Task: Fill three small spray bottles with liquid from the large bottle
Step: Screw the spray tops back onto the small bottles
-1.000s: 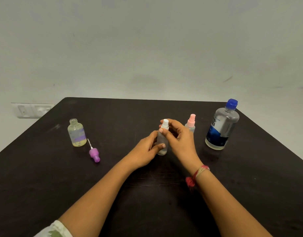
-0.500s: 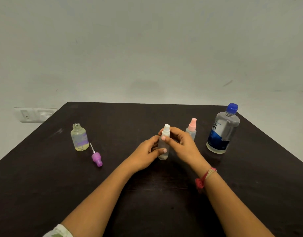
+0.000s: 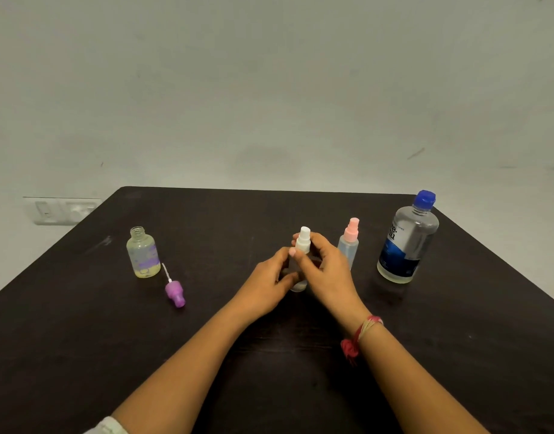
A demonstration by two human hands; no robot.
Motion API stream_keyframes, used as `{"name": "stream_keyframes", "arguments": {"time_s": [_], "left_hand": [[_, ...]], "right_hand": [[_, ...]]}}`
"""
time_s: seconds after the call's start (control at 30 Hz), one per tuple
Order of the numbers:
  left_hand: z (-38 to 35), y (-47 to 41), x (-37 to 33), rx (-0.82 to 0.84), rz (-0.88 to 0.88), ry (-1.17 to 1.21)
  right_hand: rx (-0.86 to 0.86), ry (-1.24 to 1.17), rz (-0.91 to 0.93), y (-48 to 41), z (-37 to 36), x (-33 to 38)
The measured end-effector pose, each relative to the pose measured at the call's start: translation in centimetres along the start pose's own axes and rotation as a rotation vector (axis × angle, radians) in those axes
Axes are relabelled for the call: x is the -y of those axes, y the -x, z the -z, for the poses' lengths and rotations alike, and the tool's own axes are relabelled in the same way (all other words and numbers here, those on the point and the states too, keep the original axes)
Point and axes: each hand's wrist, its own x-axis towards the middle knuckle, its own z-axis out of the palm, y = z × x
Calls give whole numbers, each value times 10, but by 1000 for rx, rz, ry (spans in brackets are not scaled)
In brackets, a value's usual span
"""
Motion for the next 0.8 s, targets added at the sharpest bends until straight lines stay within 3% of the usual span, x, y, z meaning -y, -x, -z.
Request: {"name": "stream_keyframes", "arguments": {"time_s": [0.2,0.33,0.53,0.8], "left_hand": [[2,-1,1,-29,27,60],[2,-1,0,-28,22,88],[4,-2,-1,-187,37,-30],[4,-1,-2,-213,105,199]], "right_hand": [[41,100,-71,-2,5,-4],[19,30,-150,-3,11,-1],[61,-18,-115,-2,12,4],[-32,36,-96,-2,12,-1]]}}
